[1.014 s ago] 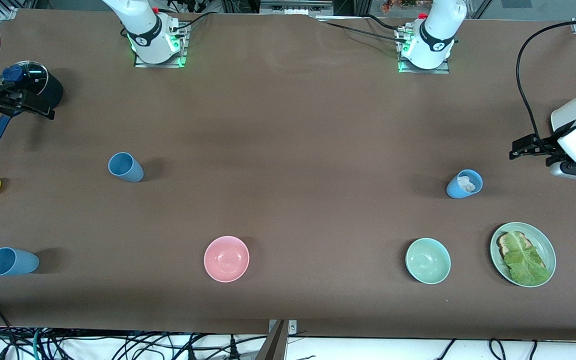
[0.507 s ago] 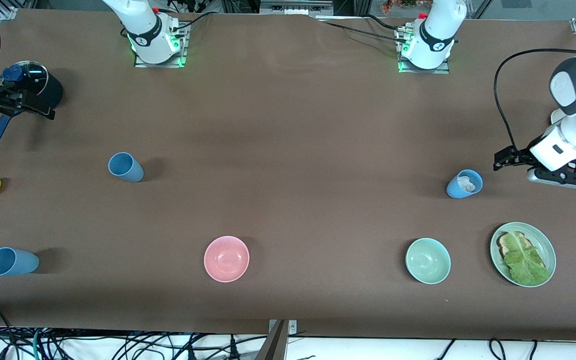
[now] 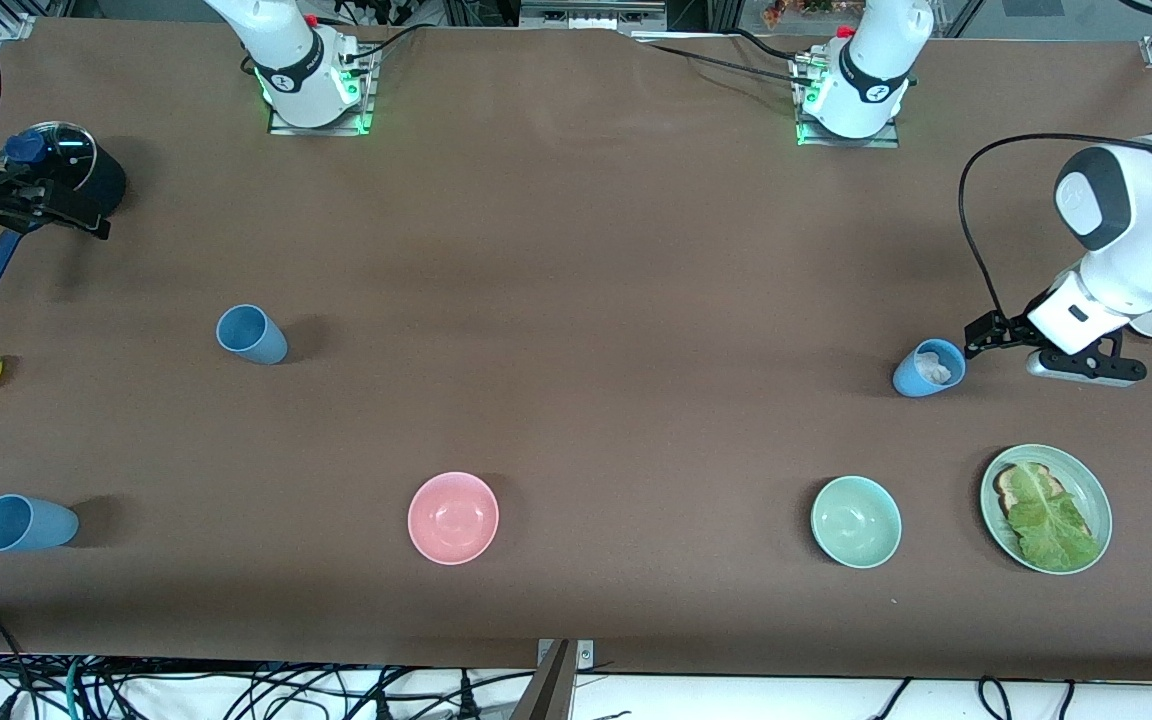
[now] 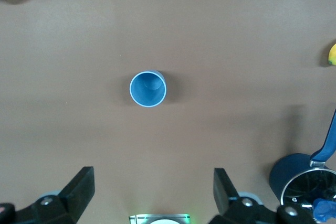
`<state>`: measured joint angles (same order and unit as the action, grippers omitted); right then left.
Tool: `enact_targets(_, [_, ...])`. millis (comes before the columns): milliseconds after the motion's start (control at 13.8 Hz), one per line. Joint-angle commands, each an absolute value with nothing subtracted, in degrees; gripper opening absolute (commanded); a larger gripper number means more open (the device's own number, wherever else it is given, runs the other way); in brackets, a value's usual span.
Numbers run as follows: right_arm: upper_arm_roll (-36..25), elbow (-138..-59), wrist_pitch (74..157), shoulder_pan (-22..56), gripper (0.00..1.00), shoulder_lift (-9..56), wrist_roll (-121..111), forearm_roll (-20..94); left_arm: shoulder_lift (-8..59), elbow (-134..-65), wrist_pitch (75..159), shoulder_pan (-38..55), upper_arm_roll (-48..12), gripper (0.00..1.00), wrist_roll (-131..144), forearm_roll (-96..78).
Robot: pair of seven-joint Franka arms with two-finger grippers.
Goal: Stack blue cups with both arms
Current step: 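Reach the left gripper down to the tissue-filled blue cup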
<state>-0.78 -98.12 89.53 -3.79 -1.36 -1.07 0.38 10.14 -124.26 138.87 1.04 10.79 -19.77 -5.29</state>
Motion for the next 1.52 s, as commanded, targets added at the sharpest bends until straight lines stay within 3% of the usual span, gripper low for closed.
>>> enact_targets(0, [-0.44, -97.21, 88.51, -4.39, 1.00, -1.14, -1.23, 0.35, 13.00, -125.77, 145.26, 1.67, 11.08, 1.00, -22.41, -8.86])
enact_targets(435, [-0.44, -97.12, 88.51, -4.39, 1.00, -1.23, -1.23, 0.35, 14.33, -130.77, 154.67, 3.25, 10.81, 1.00, -22.41, -9.49])
enact_targets(1087, [-0.44, -97.21, 88.51, -4.39, 1.00, -1.23, -1.23, 0.35, 13.89, -134.02, 158.88, 3.34, 10.81, 0.99, -24.25, -9.58])
enact_targets(1159, [-0.44, -97.21, 88.51, -4.39, 1.00, -1.23, -1.23, 0.35, 13.97, -134.99, 160.73, 3.43, 10.81, 0.93, -24.34, -9.67])
enact_targets(1232, [-0.44, -97.21, 88.51, -4.39, 1.00, -1.14, -1.23, 0.35, 14.06, -135.17, 161.19, 3.78, 10.81, 0.77, -24.35, -9.93])
enact_targets(1304, [-0.44, -97.21, 88.51, -4.39, 1.00, -1.14, -1.23, 0.35, 14.15, -135.18, 161.10, 3.87, 10.81, 0.57, -24.35, -10.71])
enact_targets(1377, [-0.44, -97.21, 88.51, -4.39, 1.00, -1.23, -1.23, 0.35, 14.15, -135.18, 161.10, 4.04, 10.81, 0.27, -24.26, -10.90])
enact_targets(1449, [-0.44, -97.21, 88.51, -4.39, 1.00, -1.14, -1.23, 0.35, 14.15, -135.18, 161.02, 4.30, 10.81, 0.07, -24.17, -11.42])
